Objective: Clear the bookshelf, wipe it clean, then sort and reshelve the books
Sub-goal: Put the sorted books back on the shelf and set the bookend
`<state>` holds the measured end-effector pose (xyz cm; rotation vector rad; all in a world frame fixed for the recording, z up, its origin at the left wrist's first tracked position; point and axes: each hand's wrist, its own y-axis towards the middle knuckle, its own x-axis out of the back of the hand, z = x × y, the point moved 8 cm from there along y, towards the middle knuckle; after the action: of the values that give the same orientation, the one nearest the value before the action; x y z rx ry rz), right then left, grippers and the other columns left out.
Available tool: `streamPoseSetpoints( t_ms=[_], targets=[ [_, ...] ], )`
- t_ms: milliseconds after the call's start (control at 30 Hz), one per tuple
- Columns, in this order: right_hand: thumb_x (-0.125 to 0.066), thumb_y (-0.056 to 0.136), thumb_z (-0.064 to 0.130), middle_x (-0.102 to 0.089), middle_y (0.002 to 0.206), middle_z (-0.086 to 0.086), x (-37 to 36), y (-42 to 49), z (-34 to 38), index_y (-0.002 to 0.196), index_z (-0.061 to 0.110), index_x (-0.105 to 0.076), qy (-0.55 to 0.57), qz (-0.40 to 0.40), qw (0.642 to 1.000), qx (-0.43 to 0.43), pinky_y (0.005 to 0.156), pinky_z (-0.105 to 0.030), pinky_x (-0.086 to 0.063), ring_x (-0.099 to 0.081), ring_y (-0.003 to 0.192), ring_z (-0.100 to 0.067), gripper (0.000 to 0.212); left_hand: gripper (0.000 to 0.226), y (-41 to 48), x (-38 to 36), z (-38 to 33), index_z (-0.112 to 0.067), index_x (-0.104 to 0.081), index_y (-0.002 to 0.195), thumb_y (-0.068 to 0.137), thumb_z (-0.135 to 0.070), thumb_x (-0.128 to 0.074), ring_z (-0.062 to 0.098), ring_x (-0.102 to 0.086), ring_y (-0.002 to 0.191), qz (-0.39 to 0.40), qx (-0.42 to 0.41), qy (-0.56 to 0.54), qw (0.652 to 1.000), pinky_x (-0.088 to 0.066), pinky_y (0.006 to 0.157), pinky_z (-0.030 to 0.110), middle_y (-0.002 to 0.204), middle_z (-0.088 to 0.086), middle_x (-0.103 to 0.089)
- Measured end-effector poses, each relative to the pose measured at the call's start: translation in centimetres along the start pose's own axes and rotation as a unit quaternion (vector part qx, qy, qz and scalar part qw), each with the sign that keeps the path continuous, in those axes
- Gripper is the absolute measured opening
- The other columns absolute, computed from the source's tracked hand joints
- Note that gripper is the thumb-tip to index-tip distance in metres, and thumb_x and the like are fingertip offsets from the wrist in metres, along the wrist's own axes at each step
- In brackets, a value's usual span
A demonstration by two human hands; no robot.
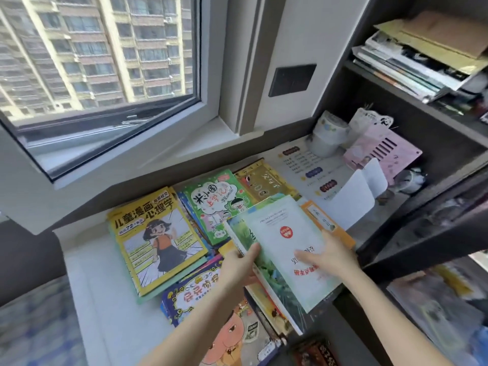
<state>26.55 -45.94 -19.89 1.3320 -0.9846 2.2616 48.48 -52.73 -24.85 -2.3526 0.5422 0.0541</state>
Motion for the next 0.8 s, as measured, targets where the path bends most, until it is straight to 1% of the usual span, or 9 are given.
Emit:
streamPoseSetpoints(
  t_ms=[100, 167, 267, 367, 467, 600, 667, 733, 800],
  targets=[
    [-0.08, 0.058, 0.06, -0.068, 0.091, 0.007, 0.9, -0.4, 0.6, 0.097, 0.021, -0.058, 0.056, -0.018, 0.998, -0.015, 0.073, -0.041, -0.057, -0.067, 0.082, -0.017, 0.059, 0.043, 1.0, 1.9, -0.3, -0.01, -0.053, 0.088, 0.092, -0.053, -0.052, 0.019, -0.053, 0.069, -0.11, -0.006, 0.037, 0.993, -0.038, 0.059, 0.028, 0.079, 0.004, -0.054],
    [-0.083, 0.068, 0.042, -0.068, 0.086, 0.004, 0.5, -0.4, 0.8, 0.092, 0.017, -0.057, 0.112, -0.012, 0.993, -0.022, 0.071, -0.044, -0.058, -0.068, 0.077, -0.019, 0.043, 0.054, 1.6, 3.4, -0.5, -0.01, -0.046, 0.085, 0.086, -0.063, -0.051, 0.022, -0.052, 0.074, -0.145, -0.008, 0.012, 0.989, -0.036, 0.064, 0.033, 0.084, 0.01, -0.049],
    [-0.076, 0.079, 0.025, -0.067, 0.082, 0.0, 0.2, -0.2, 1.2, 0.086, 0.014, -0.056, 0.15, -0.024, 0.988, -0.012, 0.068, -0.044, -0.058, -0.067, 0.072, -0.021, 0.024, 0.072, 2.0, 3.9, -0.2, -0.01, -0.051, 0.099, 0.068, -0.072, -0.066, 0.028, -0.066, 0.09, -0.106, 0.024, -0.02, 0.994, -0.053, 0.078, 0.043, 0.097, 0.009, -0.062],
    [-0.06, 0.09, 0.01, -0.064, 0.082, -0.003, 1.9, -0.2, 1.6, 0.085, 0.009, -0.058, 0.152, -0.093, 0.984, 0.029, 0.058, -0.032, -0.048, -0.061, 0.073, -0.026, 0.006, 0.094, 2.4, 3.8, 0.1, -0.01, -0.05, 0.119, 0.053, -0.072, -0.076, 0.027, -0.068, 0.094, -0.072, 0.042, 0.003, 0.996, -0.056, 0.085, 0.048, 0.11, 0.01, -0.066],
    [-0.05, 0.094, 0.009, -0.062, 0.087, -0.007, 5.4, -1.4, 2.0, 0.097, 0.011, -0.061, 0.152, -0.184, 0.97, 0.039, 0.059, -0.032, -0.035, -0.053, 0.078, -0.029, 0.011, 0.071, 1.9, 4.6, -1.1, -0.008, -0.049, 0.117, 0.073, -0.059, -0.072, 0.027, -0.065, 0.097, -0.099, 0.026, 0.044, 0.994, -0.055, 0.083, 0.042, 0.11, 0.011, -0.063],
    [-0.037, 0.085, 0.026, -0.066, 0.104, -0.018, 10.3, -2.8, 3.5, 0.115, 0.005, -0.062, 0.171, -0.272, 0.945, 0.069, 0.065, -0.031, -0.031, -0.05, 0.081, -0.029, 0.045, 0.052, 0.8, 6.7, -3.4, -0.006, -0.051, 0.111, 0.08, -0.041, -0.075, 0.031, -0.068, 0.091, -0.113, -0.006, -0.021, 0.993, -0.058, 0.08, 0.049, 0.107, 0.016, -0.065],
    [-0.04, 0.09, 0.018, -0.065, 0.112, -0.019, 11.8, -2.9, 3.7, 0.119, 0.006, -0.062, 0.166, -0.287, 0.941, 0.071, 0.065, -0.03, -0.027, -0.046, 0.082, -0.027, 0.038, 0.042, -0.2, 8.3, -4.8, -0.001, -0.053, 0.109, 0.086, -0.032, -0.07, 0.03, -0.069, 0.079, -0.12, -0.011, -0.033, 0.992, -0.06, 0.07, 0.043, 0.098, 0.018, -0.068],
    [-0.043, 0.093, 0.009, -0.065, 0.107, -0.018, 12.8, -3.0, 3.6, 0.116, 0.008, -0.063, 0.159, -0.296, 0.94, 0.063, 0.063, -0.032, -0.026, -0.042, 0.08, -0.026, 0.031, 0.03, -1.3, 10.3, -6.3, 0.002, -0.057, 0.101, 0.092, -0.026, -0.063, 0.025, -0.069, 0.059, -0.12, -0.009, -0.05, 0.992, -0.057, 0.052, 0.032, 0.076, 0.015, -0.071],
    [-0.044, 0.092, 0.005, -0.063, 0.098, -0.014, 13.4, -3.0, 3.1, 0.111, 0.011, -0.064, 0.157, -0.299, 0.94, 0.043, 0.062, -0.032, -0.027, -0.043, 0.079, -0.028, 0.028, 0.023, -2.3, 12.4, -7.1, -0.001, -0.056, 0.099, 0.097, -0.024, -0.054, 0.022, -0.066, 0.047, -0.109, 0.008, -0.094, 0.99, -0.054, 0.044, 0.03, 0.061, 0.011, -0.069]
  ],
)
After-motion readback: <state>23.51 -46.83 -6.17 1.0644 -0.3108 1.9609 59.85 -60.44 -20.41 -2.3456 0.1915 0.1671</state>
